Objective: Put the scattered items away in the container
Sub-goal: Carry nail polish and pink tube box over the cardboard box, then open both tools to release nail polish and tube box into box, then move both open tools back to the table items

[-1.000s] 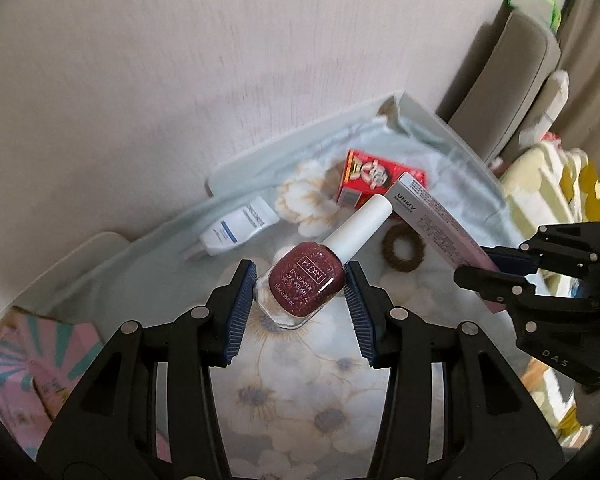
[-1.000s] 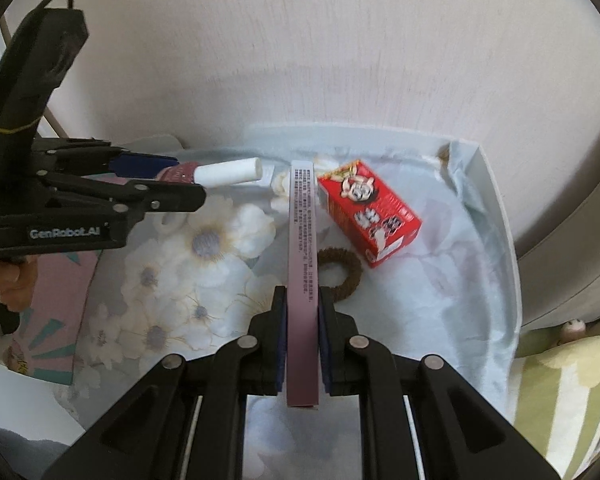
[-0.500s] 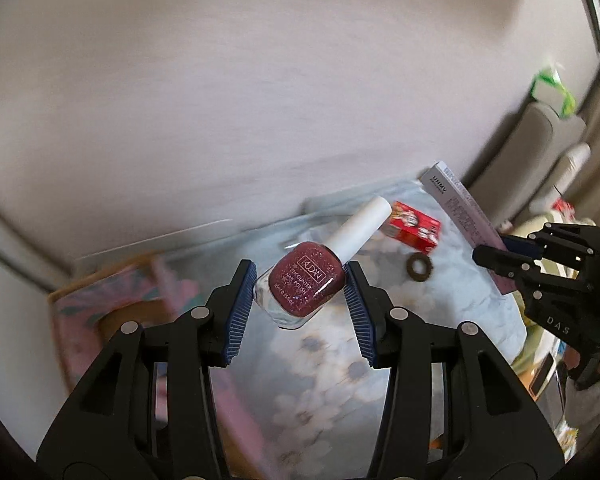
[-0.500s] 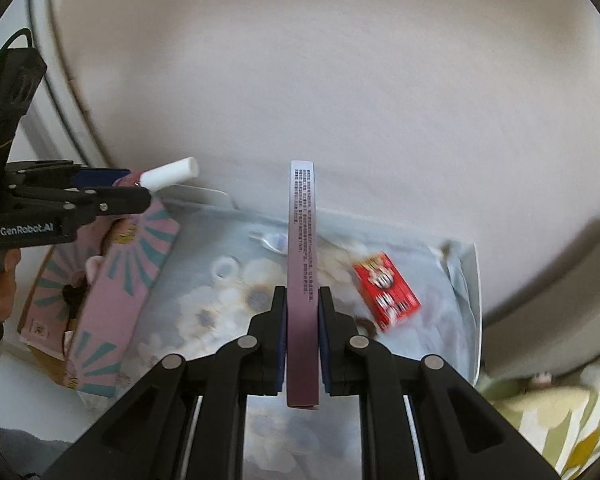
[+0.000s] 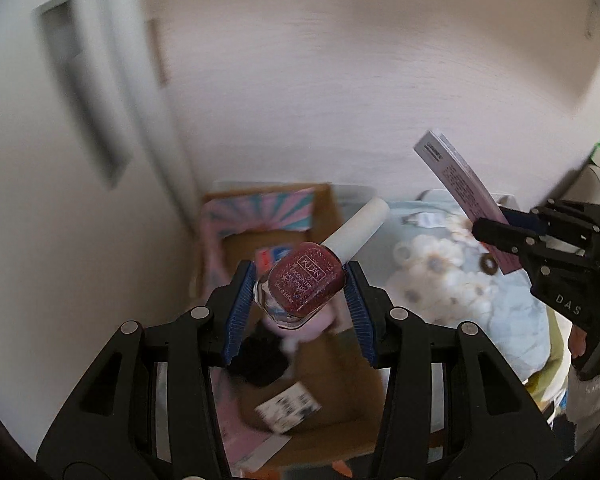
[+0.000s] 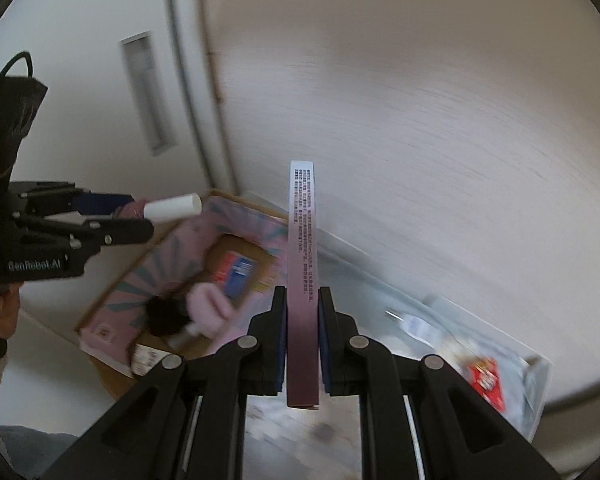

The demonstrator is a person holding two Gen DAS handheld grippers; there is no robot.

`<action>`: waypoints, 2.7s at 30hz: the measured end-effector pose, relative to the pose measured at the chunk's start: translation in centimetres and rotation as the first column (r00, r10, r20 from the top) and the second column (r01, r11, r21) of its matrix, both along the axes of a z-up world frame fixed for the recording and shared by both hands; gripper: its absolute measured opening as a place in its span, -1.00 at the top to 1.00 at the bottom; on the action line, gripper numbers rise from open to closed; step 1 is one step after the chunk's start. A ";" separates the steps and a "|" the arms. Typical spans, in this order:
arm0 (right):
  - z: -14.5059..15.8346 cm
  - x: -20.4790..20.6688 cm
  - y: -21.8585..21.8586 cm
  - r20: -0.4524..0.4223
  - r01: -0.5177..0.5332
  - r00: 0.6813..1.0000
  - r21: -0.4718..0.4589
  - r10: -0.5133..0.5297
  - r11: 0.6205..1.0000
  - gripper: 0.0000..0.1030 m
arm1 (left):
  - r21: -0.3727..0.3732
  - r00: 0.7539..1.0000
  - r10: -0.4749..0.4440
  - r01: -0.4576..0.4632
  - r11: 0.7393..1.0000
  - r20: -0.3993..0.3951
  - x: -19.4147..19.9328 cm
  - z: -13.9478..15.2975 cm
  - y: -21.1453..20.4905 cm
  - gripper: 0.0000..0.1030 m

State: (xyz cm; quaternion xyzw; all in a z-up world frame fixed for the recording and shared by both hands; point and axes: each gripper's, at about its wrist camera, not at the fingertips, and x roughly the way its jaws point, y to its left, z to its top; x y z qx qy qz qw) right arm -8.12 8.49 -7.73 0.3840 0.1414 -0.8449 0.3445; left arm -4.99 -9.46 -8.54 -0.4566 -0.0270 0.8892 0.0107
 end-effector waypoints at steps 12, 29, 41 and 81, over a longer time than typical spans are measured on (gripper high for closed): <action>-2.6 2.3 -9.2 0.109 -0.225 0.968 -0.018 0.225 0.974 0.75 | 0.013 0.986 0.158 -0.159 0.987 0.058 4.3 -2.5 -5.4 0.18; -10.3 4.8 -11.5 0.273 -0.303 0.922 0.063 0.276 0.951 0.75 | 0.044 0.969 0.169 -0.180 0.983 0.181 7.2 -9.8 -4.9 0.18; -10.8 3.7 -11.7 0.299 -0.298 0.918 0.084 0.261 0.951 0.75 | 0.058 0.962 0.156 -0.173 0.983 0.225 7.0 -12.3 -4.8 0.18; -8.5 2.2 -9.8 0.231 -0.173 0.961 0.076 0.152 0.982 0.09 | 0.059 0.992 0.054 -0.061 0.996 0.116 5.6 -8.5 -2.6 -0.55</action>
